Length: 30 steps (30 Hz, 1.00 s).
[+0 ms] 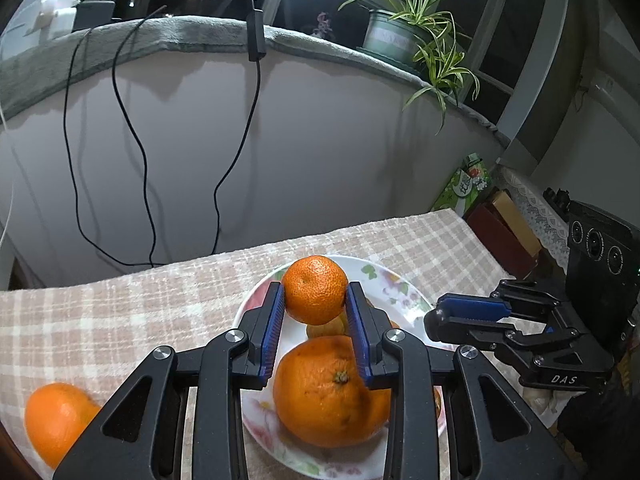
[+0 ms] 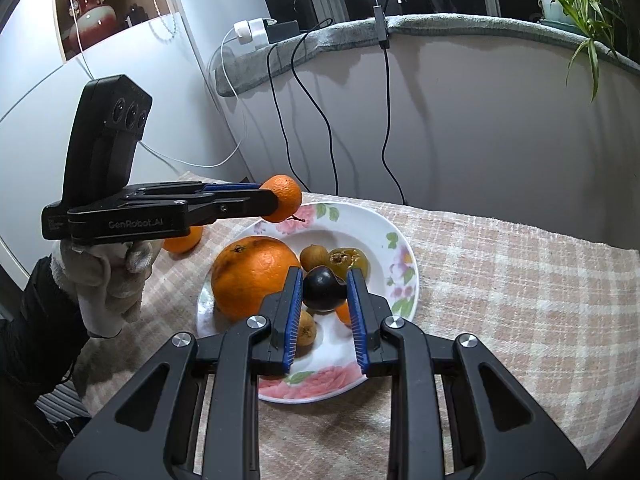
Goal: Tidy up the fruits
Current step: 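Lift and carry the tangerine with the left gripper while the right gripper carries the plum to the plate, then lower the tangerine and plum onto the plate and open both grippers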
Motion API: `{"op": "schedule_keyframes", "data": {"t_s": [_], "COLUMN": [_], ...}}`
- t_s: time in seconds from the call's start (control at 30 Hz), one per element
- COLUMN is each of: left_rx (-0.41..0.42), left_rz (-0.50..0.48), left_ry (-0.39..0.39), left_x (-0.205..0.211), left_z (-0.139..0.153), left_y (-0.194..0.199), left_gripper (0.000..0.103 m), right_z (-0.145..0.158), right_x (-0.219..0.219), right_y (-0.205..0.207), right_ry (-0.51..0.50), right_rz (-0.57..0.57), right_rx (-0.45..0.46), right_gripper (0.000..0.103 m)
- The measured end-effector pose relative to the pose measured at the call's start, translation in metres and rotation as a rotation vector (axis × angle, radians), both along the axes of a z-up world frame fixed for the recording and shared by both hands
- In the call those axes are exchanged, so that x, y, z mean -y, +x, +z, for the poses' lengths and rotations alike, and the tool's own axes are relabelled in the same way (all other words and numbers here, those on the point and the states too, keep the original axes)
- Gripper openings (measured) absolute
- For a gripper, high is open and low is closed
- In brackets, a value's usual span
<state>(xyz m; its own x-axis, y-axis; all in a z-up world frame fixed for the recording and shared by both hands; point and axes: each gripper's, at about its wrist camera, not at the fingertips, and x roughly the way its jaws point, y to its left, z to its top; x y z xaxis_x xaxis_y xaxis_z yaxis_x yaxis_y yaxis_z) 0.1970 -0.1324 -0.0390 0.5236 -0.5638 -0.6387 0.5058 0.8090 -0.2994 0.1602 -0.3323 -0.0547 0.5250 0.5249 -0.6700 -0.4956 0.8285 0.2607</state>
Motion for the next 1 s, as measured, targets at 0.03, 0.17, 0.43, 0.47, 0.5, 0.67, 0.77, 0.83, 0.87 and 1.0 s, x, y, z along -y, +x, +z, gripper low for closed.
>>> {"op": "schedule_keyframes", "data": {"t_s": [0.03,0.17,0.43,0.47,0.5,0.67,0.77,0.83,0.87,1.0], "left_rx": [0.007,0.025,0.042,0.043,0.043,0.041,0.044,0.048,0.050,0.056], "left_rz": [0.003,-0.009,-0.025,-0.026,-0.028,-0.033,-0.037,-0.039,-0.040,-0.041], "left_ry": [0.008,0.029,0.044,0.045,0.045,0.045,0.049,0.052,0.054,0.052], "left_x": [0.002,0.008,0.016,0.017,0.018,0.019,0.020,0.021,0.021,0.022], "left_z": [0.001,0.004,0.007,0.008,0.008,0.007,0.008,0.008,0.009,0.010], "left_y": [0.000,-0.002,-0.003,-0.003,-0.003,-0.004,-0.005,-0.007,-0.007,-0.008], "left_gripper": [0.030,0.030,0.030,0.030,0.030,0.030,0.030,0.031,0.031,0.031], "right_z": [0.000,0.000,-0.002,-0.001,-0.001,0.000,-0.001,-0.001,-0.001,0.000], "right_x": [0.000,0.002,0.002,0.002,0.002,0.000,0.001,0.001,0.001,0.001], "right_y": [0.000,0.001,0.001,0.001,0.001,0.000,0.000,-0.001,-0.001,-0.002], "right_ry": [0.002,0.010,0.017,0.016,0.017,0.012,0.012,0.012,0.013,0.013], "right_rz": [-0.003,-0.006,-0.003,-0.002,-0.001,0.007,0.009,0.010,0.007,0.007], "right_rx": [0.000,0.000,-0.004,-0.001,0.001,0.005,0.003,0.002,0.005,0.007], "right_gripper": [0.023,0.023,0.024,0.024,0.024,0.024,0.024,0.024,0.024,0.025]}}
